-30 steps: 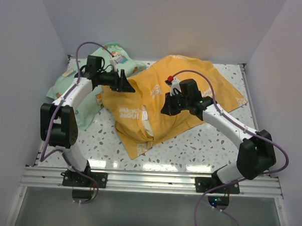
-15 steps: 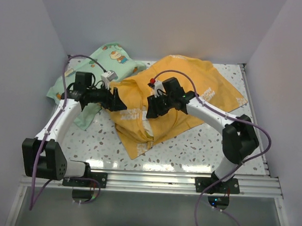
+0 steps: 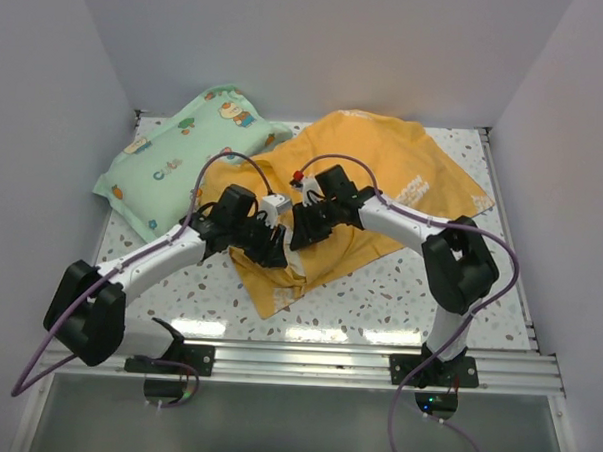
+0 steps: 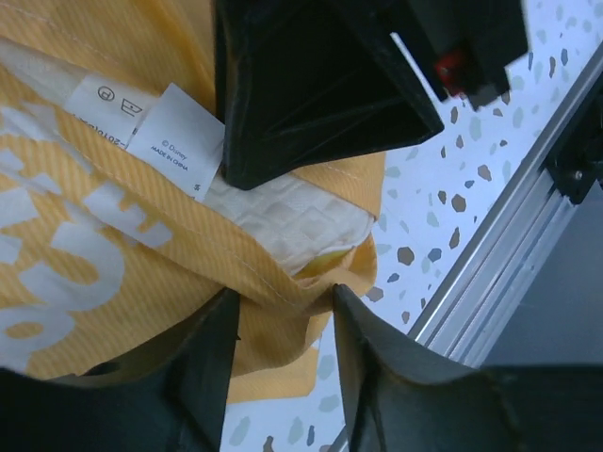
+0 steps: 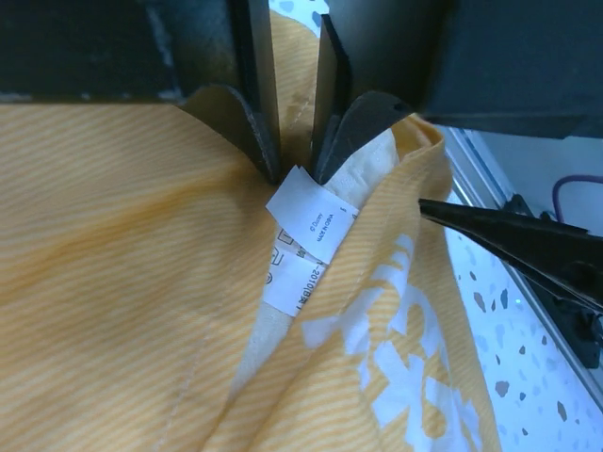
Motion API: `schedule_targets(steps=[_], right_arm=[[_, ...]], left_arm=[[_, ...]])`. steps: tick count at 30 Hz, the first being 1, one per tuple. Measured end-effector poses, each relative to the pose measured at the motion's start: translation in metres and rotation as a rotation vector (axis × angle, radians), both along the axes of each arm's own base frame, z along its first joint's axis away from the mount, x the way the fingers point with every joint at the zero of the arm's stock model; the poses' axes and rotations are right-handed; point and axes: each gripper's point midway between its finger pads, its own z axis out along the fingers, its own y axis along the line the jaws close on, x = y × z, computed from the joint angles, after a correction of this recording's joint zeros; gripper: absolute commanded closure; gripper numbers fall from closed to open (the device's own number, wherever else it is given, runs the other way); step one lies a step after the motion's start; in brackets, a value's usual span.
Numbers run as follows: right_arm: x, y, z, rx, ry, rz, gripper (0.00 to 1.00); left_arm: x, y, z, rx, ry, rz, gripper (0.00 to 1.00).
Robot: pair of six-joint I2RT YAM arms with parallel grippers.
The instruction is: Put the pillow into the pillowcase
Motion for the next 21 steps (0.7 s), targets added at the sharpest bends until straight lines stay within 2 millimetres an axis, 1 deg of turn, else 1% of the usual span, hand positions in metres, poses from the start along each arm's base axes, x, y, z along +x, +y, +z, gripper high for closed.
schedule_targets(steps=[1,2,3,4,5,6,7,8,13,15,16,18,21], right_arm=[[-0.001,-0.001,-0.002,-0.002,0.003,-0.001,0.87],[-0.001,-0.001,-0.004,-0.004,0.007,-0.001,0.94],[-0.002,-0.001,-0.006,-0.007,0.013,-0.003,0.98],[-0.002,-0.001,-0.008,-0.009,0.019,-0.005,1.0],[-0.002,-0.001,-0.011,-0.011,0.025,-0.007,1.0],[-0.002,-0.001,-0.014,-0.013,0.029,-0.008,1.0],[-0.001,0.0,-0.017,-0.015,0.034,-0.008,1.0],[-0.001,0.0,-0.02,-0.016,0.039,-0.01,1.0],[0.003,0.006,-0.028,-0.007,0.063,-0.017,1.0],[0.006,0.009,-0.029,0.0,0.076,-0.022,1.0],[0.006,0.009,-0.027,0.005,0.08,-0.024,1.0],[0.008,0.008,-0.024,0.015,0.091,-0.031,1.0],[0.013,-0.002,-0.017,0.022,0.111,-0.057,1.0]], left_arm=[[0.001,-0.001,-0.006,0.007,0.013,0.013,0.56],[0.002,-0.002,-0.01,0.01,0.025,0.022,0.67],[0.003,-0.004,-0.012,0.005,0.04,0.03,0.76],[0.005,-0.007,-0.014,-0.005,0.049,0.035,0.87],[0.006,-0.011,-0.013,-0.023,0.054,0.038,1.0],[0.008,-0.014,-0.009,-0.046,0.048,0.036,1.0],[0.01,-0.02,-0.001,-0.087,0.028,0.029,1.0],[0.012,-0.026,0.01,-0.134,-0.002,0.018,1.0],[0.007,-0.051,0.075,-0.319,-0.098,-0.079,1.0],[0.008,-0.058,0.093,-0.362,-0.119,-0.095,1.0],[0.009,-0.059,0.096,-0.372,-0.122,-0.095,1.0],[0.008,-0.059,0.096,-0.378,-0.11,-0.089,1.0],[0.01,-0.053,0.084,-0.378,-0.096,-0.077,1.0]])
